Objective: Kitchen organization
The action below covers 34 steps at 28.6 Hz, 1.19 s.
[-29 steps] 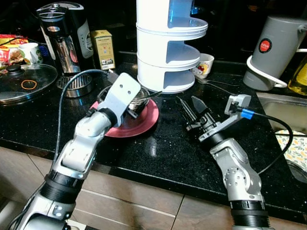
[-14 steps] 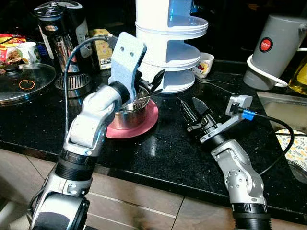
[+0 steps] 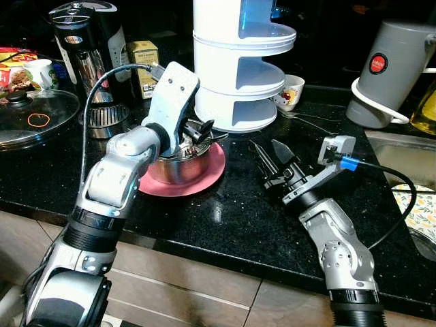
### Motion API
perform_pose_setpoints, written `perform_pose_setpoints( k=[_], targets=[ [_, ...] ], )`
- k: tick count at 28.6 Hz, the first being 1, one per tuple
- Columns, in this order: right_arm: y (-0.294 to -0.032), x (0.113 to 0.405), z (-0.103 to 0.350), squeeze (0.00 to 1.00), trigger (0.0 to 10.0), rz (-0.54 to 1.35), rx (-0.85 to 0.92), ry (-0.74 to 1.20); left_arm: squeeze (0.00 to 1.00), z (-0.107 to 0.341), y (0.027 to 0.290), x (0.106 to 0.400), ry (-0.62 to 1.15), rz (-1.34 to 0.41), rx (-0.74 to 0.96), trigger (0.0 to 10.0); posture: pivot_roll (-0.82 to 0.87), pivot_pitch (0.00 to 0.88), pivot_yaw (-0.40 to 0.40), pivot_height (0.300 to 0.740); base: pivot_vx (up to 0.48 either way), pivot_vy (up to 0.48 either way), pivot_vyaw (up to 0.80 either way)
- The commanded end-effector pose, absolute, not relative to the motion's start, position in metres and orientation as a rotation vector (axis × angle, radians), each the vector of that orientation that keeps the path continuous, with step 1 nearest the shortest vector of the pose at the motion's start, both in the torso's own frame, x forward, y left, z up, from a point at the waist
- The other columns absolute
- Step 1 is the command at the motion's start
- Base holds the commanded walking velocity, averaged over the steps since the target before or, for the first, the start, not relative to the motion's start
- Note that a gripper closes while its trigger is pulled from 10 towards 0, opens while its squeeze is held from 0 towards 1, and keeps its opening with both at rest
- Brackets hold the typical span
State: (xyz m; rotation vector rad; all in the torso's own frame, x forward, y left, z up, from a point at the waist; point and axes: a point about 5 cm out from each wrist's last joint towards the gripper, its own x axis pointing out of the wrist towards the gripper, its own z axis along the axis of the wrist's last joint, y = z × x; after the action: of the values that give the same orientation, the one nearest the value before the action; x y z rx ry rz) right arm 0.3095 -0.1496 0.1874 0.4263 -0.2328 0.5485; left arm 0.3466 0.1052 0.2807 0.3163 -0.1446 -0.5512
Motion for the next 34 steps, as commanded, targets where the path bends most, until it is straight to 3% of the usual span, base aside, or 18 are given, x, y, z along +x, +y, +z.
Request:
perform_pose_setpoints(
  k=[1,8,16,27,34],
  targets=[
    [-0.152,0.309,0.183,0.00,10.0,0.533,0.429,-0.210,0.00,0.305,0.097,0.334,-0.262,-0.643,0.309,10.0,0.02,0.000,-0.012,0.740,0.000,0.000,0.00],
    [-0.151,0.310,0.182,0.00,10.0,0.532,0.432,-0.210,0.00,0.320,0.098,0.294,-0.420,-0.854,0.361,10.0,0.02,0.000,-0.015,0.740,0.000,0.000,0.00],
    [-0.154,0.311,0.175,0.00,10.0,0.542,0.433,-0.188,0.00,0.285,0.124,0.270,-0.361,-0.817,0.425,10.0,0.06,0.000,-0.030,0.740,0.000,0.000,0.00],
    [-0.151,0.314,0.174,0.00,10.0,0.558,0.430,-0.179,0.00,0.258,0.132,0.275,-0.379,-0.638,0.549,10.0,0.06,0.000,-0.040,0.740,0.000,0.000,0.00],
    [-0.143,0.294,0.176,0.00,10.0,0.715,0.435,-0.209,0.00,0.249,0.129,0.289,-0.388,-0.633,0.480,10.0,0.04,0.000,-0.034,0.740,0.000,0.000,0.00]
  ],
)
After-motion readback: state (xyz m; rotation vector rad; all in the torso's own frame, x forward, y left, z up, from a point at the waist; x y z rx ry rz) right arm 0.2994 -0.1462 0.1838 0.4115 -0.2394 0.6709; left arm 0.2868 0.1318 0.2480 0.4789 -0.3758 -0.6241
